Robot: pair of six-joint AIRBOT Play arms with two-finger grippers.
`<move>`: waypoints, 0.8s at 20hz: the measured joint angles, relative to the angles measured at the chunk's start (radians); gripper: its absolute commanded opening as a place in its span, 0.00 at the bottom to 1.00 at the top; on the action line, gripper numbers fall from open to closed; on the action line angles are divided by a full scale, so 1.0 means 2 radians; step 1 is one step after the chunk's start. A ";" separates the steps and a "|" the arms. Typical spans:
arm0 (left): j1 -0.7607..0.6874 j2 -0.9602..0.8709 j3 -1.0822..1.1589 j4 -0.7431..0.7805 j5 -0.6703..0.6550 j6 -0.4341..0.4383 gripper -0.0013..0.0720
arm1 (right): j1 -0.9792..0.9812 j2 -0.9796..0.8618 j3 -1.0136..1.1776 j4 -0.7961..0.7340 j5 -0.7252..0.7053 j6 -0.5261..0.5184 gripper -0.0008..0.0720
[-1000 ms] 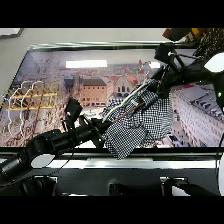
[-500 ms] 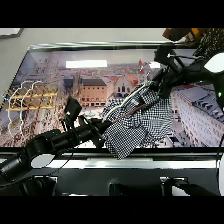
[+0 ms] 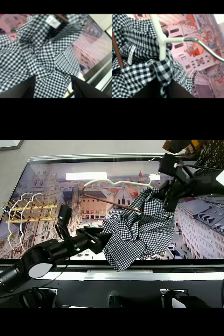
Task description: Fold the clothes and pants, and hang the long-sleeved shirts on hangers.
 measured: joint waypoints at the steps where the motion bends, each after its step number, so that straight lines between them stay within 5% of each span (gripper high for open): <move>1: 0.015 0.005 0.000 0.000 -0.019 -0.022 0.72 | 0.000 0.005 0.000 -0.002 0.002 0.005 0.05; 7: 0.119 0.018 -0.010 -0.014 -0.167 -0.108 0.72 | 0.000 0.025 0.000 -0.010 0.034 0.031 0.05; 16: 0.025 -0.122 -0.032 -0.206 0.028 -0.137 0.72 | 0.000 0.028 0.000 -0.012 0.042 0.052 0.05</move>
